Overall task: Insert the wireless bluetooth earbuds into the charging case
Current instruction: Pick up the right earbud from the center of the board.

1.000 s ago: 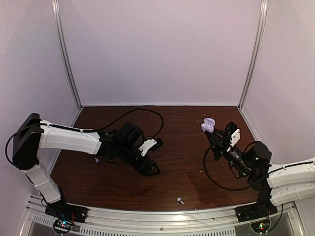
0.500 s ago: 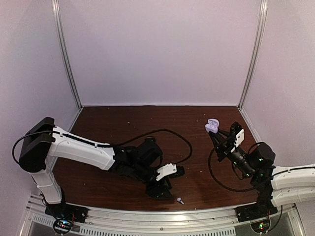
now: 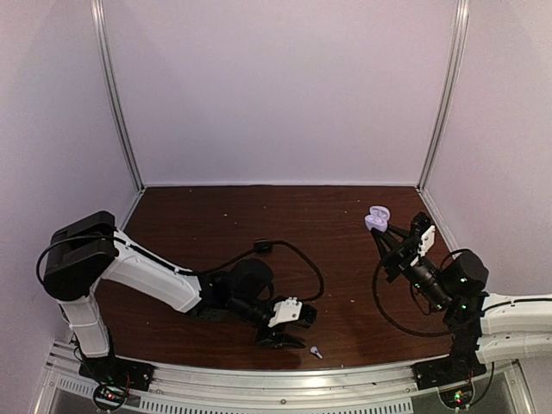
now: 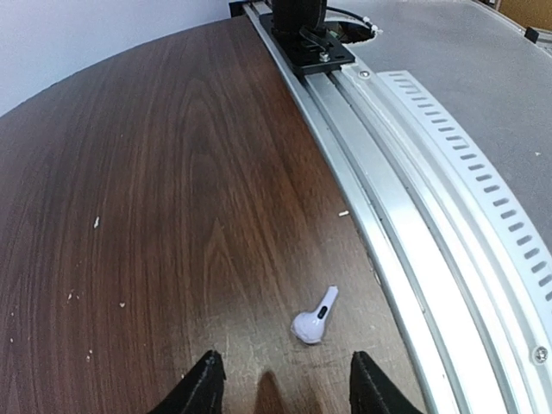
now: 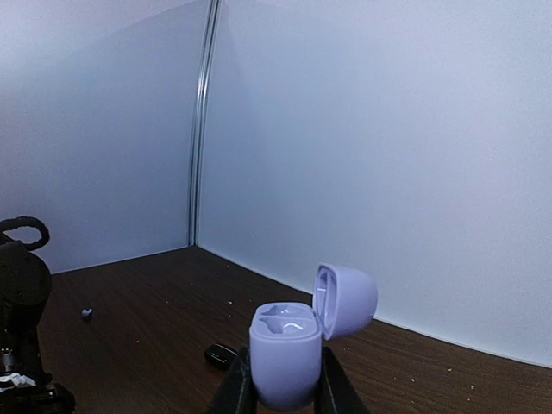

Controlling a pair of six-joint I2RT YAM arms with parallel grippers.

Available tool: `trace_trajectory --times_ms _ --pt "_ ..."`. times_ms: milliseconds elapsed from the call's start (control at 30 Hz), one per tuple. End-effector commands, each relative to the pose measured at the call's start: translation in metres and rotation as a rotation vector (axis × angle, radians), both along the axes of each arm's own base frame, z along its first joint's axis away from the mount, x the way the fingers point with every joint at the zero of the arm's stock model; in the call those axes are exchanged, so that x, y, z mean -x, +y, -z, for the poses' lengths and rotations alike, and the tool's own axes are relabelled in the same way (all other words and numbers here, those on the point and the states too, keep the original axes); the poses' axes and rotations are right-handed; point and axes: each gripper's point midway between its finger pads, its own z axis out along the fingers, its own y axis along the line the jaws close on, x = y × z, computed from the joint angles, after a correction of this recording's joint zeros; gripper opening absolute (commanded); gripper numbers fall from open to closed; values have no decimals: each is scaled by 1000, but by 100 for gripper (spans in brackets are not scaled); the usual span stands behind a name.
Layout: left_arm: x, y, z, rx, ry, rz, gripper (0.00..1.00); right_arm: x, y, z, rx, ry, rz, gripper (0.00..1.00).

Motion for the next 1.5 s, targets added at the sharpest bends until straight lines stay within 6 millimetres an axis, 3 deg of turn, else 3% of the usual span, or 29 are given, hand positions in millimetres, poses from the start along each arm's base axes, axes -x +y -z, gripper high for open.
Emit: trace_trajectory --times_ms 0,367,800,1033,1467 --pt "8 -10 -6 102 -53 102 50 0 -2 2 0 7 -4 0" --pt "9 -18 33 -4 -7 148 48 0 0 2 7 4 -10 0" --pt "6 -26 51 -50 -13 184 46 0 -2 4 7 6 -1 0" --pt "8 -24 59 -68 -2 193 37 0 -5 6 4 8 5 0" --pt "3 -19 74 -158 -17 184 35 -1 -6 8 5 11 13 0"
